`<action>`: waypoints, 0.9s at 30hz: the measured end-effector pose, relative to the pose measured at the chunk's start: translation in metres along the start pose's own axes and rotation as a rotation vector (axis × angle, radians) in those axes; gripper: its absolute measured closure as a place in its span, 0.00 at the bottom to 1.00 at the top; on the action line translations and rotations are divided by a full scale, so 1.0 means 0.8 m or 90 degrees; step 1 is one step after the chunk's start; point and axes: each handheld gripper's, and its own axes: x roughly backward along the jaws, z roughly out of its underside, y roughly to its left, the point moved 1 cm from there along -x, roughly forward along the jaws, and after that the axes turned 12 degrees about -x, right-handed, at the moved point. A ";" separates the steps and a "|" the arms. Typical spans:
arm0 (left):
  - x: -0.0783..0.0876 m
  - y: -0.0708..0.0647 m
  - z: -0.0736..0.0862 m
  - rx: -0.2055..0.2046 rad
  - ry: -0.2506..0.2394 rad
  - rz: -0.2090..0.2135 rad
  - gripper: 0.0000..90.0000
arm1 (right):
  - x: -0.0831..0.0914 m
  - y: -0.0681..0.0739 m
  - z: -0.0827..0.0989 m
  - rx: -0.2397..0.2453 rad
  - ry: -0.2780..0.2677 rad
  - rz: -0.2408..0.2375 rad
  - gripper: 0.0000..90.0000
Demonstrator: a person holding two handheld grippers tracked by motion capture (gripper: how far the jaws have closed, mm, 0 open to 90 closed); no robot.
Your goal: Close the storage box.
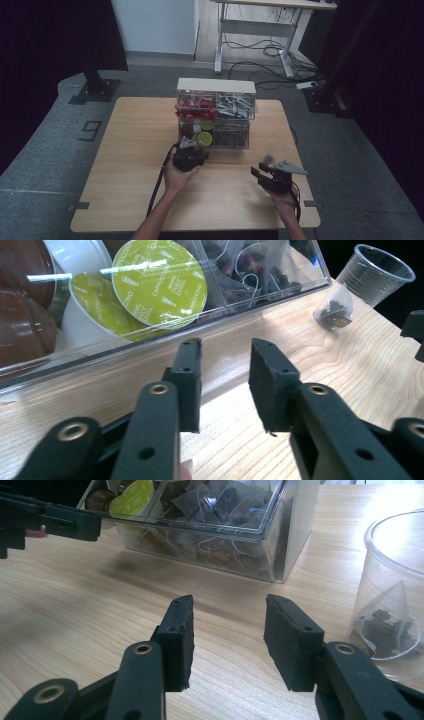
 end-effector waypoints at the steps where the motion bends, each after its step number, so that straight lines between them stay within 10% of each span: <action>1: 0.002 -0.001 0.001 -0.005 0.000 -0.004 0.70 | 0.000 0.000 0.000 0.000 -0.002 0.000 0.60; 27: 0.068 -0.013 0.075 -0.036 -0.009 -0.009 0.54 | 0.048 -0.004 0.046 0.021 -0.005 -0.001 0.54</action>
